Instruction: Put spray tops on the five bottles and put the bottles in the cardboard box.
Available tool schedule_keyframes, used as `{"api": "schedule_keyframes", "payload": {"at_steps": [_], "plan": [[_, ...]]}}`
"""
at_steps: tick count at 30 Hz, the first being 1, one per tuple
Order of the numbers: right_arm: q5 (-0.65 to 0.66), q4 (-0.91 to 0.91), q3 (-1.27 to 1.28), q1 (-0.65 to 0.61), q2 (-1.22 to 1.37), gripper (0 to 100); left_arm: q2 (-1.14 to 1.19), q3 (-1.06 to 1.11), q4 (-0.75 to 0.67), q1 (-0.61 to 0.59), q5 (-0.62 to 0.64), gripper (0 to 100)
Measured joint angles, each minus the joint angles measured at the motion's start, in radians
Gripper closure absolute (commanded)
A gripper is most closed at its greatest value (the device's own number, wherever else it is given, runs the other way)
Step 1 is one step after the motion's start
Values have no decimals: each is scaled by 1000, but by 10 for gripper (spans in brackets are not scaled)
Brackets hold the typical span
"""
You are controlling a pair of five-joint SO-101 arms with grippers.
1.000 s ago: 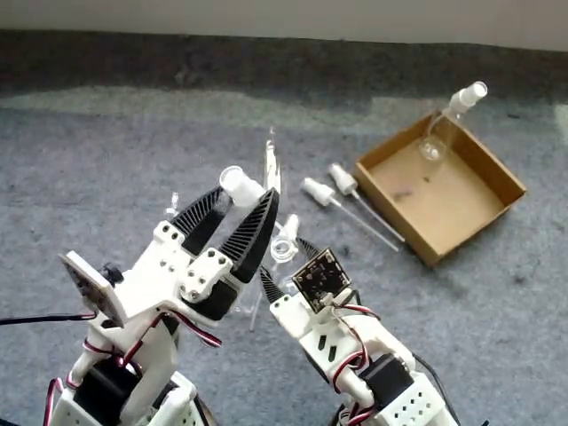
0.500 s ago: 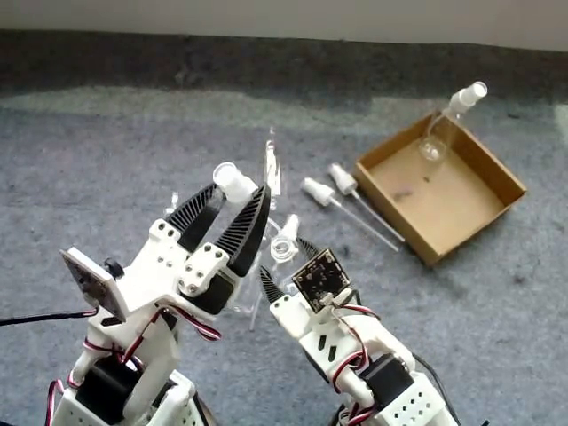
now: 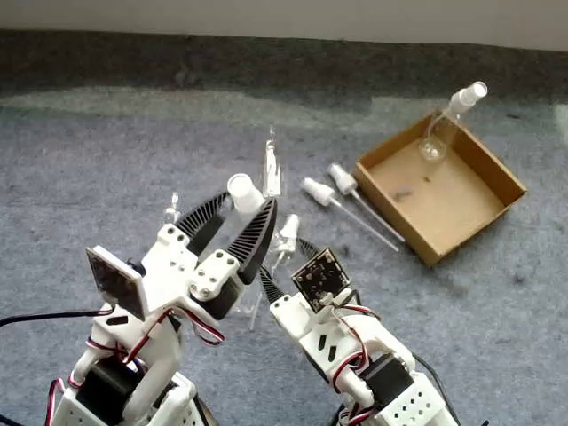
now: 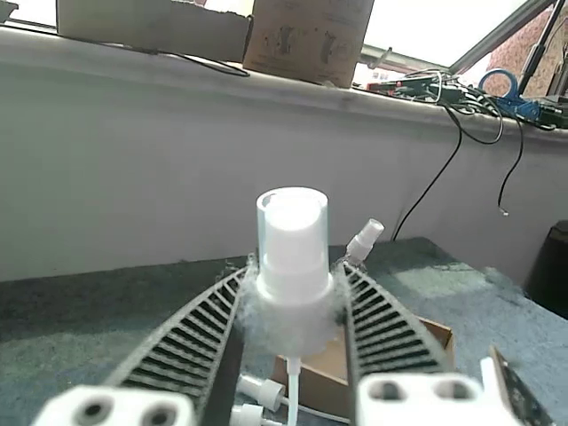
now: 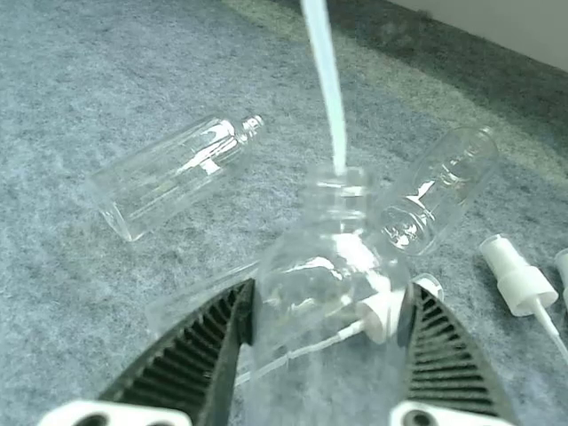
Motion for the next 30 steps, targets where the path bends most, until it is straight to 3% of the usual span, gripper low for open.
{"api": "schedule_keyframes", "payload": {"at_steps": [5,20,25,30], "plan": [[0,2,0,0,0,792,0,0,63,-2,0,937],[0,2,0,0,0,792,2,0,64,0,91,937],[0,2,0,0,0,792,0,0,49,-127,115,937],[0,2,0,0,0,792,-5,0,31,-281,287,937]]}}
